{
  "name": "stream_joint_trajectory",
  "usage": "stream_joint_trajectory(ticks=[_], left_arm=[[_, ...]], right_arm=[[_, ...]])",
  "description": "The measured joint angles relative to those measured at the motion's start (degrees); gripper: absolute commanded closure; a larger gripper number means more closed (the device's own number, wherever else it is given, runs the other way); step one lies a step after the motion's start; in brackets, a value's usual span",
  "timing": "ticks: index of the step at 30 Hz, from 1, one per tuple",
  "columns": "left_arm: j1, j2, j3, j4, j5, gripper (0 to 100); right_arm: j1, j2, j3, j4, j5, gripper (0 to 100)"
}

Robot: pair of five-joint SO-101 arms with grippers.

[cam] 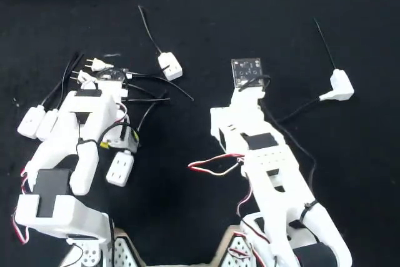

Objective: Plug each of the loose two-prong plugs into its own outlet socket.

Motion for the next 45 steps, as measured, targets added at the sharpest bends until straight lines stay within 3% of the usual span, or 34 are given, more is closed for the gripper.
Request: stream_joint_trajectory(ticks=[9, 15, 22, 25, 28, 36, 45], left_arm=[[0.00, -0.35, 0.00, 5.71, -1.93, 75], [-2.99, -11.08, 0.09, 6.42, -2.81, 75], [-12.66, -21.01, 4.66, 10.90, -15.38, 75], [-18.20, -21.89, 10.20, 8.79, -22.42, 75], [-20.31, -22.51, 14.59, 6.15, -25.05, 75], [-15.74, -22.51, 20.75, 3.87, -22.77, 75], [1.14, -22.51, 23.30, 3.87, -10.64, 75]], right_arm=[[0.00, 0.00, 0.00, 0.00, 0.00, 90.6], [0.00, 0.00, 0.00, 0.00, 0.00, 90.6], [0.00, 0.00, 0.00, 0.00, 0.00, 90.6], [0.00, 0.00, 0.00, 0.00, 0.00, 90.6], [0.00, 0.00, 0.00, 0.00, 0.00, 90.6], [0.00, 0.00, 0.00, 0.00, 0.00, 90.6], [-0.35, 0.00, 0.00, 0.00, 0.00, 90.6]])
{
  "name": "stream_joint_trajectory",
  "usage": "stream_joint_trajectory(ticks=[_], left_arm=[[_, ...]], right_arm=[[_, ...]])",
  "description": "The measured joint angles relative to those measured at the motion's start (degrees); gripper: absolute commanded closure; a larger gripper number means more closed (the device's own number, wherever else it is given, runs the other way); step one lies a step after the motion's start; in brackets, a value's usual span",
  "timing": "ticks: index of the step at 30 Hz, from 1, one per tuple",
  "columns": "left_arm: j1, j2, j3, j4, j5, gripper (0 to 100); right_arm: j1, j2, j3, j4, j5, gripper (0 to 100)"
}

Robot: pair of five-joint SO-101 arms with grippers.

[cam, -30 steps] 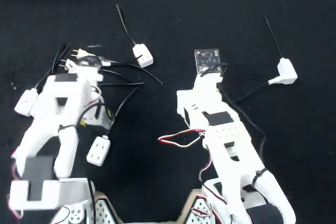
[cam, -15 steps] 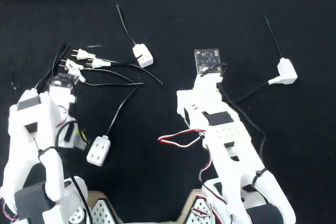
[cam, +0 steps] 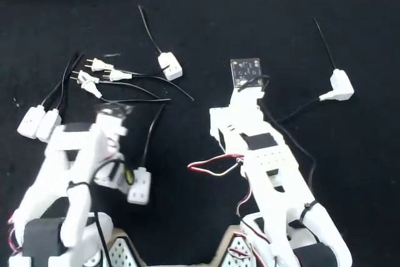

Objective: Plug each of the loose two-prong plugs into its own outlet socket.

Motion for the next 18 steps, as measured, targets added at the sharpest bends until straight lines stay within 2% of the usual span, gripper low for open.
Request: stream_joint_trajectory(ticks=[4, 8, 13, 18], left_arm=[[10.20, 0.00, 0.00, 0.00, 6.51, 75], [18.37, 0.00, -0.79, 0.35, 8.18, 75], [19.78, 0.00, -7.03, 0.26, 8.62, 75], [19.60, 0.00, -16.09, 8.00, 8.79, 75]], right_arm=[[0.00, 0.00, 0.00, 0.00, 0.00, 90.6], [0.00, 0.00, 0.00, 0.00, 0.00, 90.6], [0.00, 0.00, 0.00, 0.00, 0.00, 90.6], [0.00, 0.00, 0.00, 0.00, 0.00, 90.6]])
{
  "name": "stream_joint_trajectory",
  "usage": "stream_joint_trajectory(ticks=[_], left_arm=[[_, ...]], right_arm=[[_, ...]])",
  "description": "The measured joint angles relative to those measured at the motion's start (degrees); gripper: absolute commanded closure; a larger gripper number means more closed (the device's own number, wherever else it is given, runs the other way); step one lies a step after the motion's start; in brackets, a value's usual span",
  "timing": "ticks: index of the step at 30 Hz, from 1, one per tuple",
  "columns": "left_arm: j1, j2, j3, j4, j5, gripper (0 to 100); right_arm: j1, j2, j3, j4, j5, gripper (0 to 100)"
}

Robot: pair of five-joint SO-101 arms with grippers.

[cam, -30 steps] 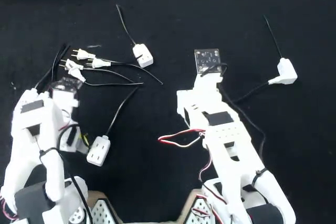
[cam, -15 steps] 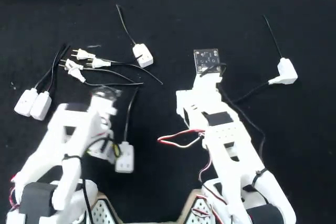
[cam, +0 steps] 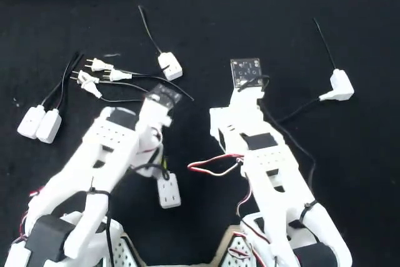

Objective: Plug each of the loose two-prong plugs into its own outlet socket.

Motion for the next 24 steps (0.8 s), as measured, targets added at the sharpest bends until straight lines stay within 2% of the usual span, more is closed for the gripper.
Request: stream_joint_trajectory(ticks=[2, 5, 8, 12, 18, 24], left_arm=[[-0.26, 0.00, -3.60, 2.11, 0.00, 75], [-4.04, 0.00, -7.03, 0.88, -1.67, 75], [-9.41, 0.44, -7.21, -6.24, -2.11, 75], [-13.71, 4.04, -6.68, -17.49, 1.67, 75], [-12.66, 11.34, -7.56, -21.19, 2.55, 75], [-7.12, 15.38, -9.41, -21.27, 2.99, 75]], right_arm=[[0.00, 0.00, 0.00, 0.00, 0.00, 90.6], [0.00, 0.00, 0.00, 0.00, 0.00, 90.6], [0.00, 0.00, 0.00, 0.00, 0.00, 90.6], [0.00, 0.00, 0.00, 0.00, 0.00, 90.6], [0.00, 0.00, 0.00, 0.00, 0.00, 90.6], [0.00, 0.00, 0.00, 0.00, 0.00, 90.6]])
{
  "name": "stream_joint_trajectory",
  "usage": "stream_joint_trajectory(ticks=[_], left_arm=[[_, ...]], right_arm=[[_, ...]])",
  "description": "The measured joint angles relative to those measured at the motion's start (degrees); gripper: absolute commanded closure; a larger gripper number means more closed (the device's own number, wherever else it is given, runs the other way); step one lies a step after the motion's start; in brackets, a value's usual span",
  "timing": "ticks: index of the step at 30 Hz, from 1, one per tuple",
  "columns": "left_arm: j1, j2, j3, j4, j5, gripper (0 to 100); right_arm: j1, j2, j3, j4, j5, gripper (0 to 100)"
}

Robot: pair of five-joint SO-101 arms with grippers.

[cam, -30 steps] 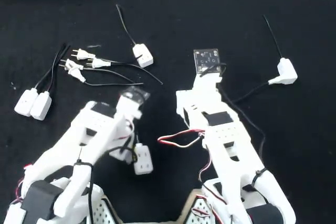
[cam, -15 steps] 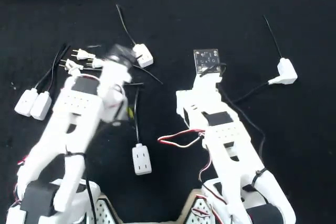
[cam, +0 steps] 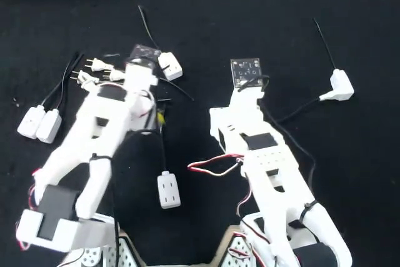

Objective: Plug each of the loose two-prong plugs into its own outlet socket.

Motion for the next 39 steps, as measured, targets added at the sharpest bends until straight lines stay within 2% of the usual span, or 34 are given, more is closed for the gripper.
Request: stream_joint_trajectory(ticks=[5, 12, 20, 24, 29, 33, 36, 39], left_arm=[[0.70, 6.15, -0.09, -0.79, 0.00, 75], [-6.33, 11.87, -2.11, -0.53, -2.11, 75], [-12.75, 12.40, -3.08, 6.07, -3.60, 75], [-15.21, 12.40, -3.08, 7.21, -3.78, 75], [-18.81, 6.51, -1.23, 9.49, -4.04, 75], [-21.36, -3.25, -1.23, 14.95, -4.13, 75], [-22.95, -9.23, -0.35, 19.69, -7.65, 75], [-24.26, -11.08, 3.69, 23.56, -14.15, 75]], right_arm=[[0.00, 0.00, 0.00, 0.00, 0.00, 90.6], [0.00, 0.00, 0.00, 0.00, 0.00, 90.6], [-0.09, 0.00, 0.00, 0.09, 0.00, 90.6], [-3.25, -0.62, 0.00, 3.16, 2.90, 90.6], [-11.69, -8.18, 3.87, 5.27, 6.42, 90.6], [-13.10, -14.86, 8.62, 4.48, 8.62, 90.6], [-13.63, -18.55, 10.64, 4.48, 9.23, 90.6], [-15.03, -20.31, 11.34, 4.48, 9.23, 90.6]])
